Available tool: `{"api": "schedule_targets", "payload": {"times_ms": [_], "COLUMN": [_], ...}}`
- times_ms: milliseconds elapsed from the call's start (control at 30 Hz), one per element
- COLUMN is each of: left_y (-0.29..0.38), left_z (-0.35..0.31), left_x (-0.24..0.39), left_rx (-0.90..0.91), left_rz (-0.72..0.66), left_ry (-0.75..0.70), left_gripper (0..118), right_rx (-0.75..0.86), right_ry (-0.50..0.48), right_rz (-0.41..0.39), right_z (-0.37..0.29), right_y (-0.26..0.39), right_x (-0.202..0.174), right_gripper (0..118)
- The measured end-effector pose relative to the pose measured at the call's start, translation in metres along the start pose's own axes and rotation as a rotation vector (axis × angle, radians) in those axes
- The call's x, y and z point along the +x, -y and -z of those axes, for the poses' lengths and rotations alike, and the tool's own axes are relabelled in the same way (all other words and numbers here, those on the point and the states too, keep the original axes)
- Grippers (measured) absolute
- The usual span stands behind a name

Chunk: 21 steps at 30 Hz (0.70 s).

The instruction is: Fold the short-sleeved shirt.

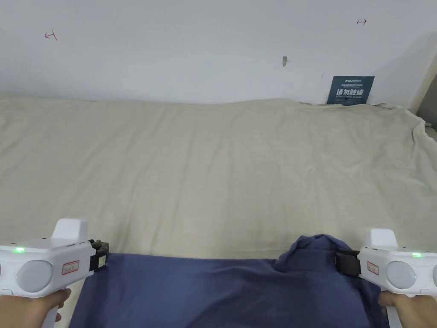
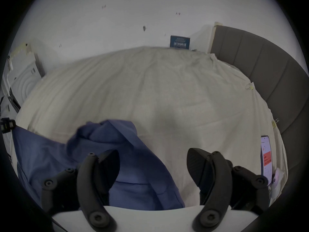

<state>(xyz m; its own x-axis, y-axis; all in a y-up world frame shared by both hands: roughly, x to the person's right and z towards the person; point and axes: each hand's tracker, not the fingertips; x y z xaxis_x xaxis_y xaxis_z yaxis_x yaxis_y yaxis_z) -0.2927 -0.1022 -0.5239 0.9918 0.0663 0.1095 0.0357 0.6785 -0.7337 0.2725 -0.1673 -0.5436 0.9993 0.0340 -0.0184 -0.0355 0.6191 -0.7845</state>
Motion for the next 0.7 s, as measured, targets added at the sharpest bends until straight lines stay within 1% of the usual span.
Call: {"api": "schedule_targets", "payload": {"times_ms": [33,100,133,200,300,333,533,700], "left_y": [-0.002,0.0,0.002,0.004,0.009,0.011,0.03,0.053], "left_z": [-0.004,-0.006,-0.007,-0.007,-0.009,-0.011,-0.038,-0.073], "left_x": [0.003,0.003,0.003,0.001,0.0,-0.001,-0.002,-0.009], "left_rx": [0.001,-0.003,-0.004,-0.01,-0.017,-0.018,-0.027,-0.019], "left_rz": [-0.01,-0.028,-0.037,-0.041,-0.054,-0.064,-0.098,-0.126], "left_ry": [0.001,-0.002,-0.002,-0.003,-0.019,-0.025,-0.058,-0.082], "left_gripper": [0,0,0,0,0,0,0,0], "right_rx": [-0.02,-0.042,-0.049,-0.024,0.034,0.058,0.181,0.213], "right_ry": [0.0,-0.001,-0.009,-0.031,-0.028,-0.037,-0.144,-0.205], "right_rz": [0.007,0.046,0.059,0.078,0.027,0.025,0.06,0.111], "right_z": [0.005,0.01,0.008,-0.003,-0.026,-0.037,-0.129,-0.192], "right_y": [0.0,0.002,0.003,0.004,0.004,0.004,0.023,0.056], "right_x": [0.0,0.001,0.002,0.002,0.005,0.007,0.012,0.02], "right_gripper": [67,21,0,0,0,0,0,0]}}
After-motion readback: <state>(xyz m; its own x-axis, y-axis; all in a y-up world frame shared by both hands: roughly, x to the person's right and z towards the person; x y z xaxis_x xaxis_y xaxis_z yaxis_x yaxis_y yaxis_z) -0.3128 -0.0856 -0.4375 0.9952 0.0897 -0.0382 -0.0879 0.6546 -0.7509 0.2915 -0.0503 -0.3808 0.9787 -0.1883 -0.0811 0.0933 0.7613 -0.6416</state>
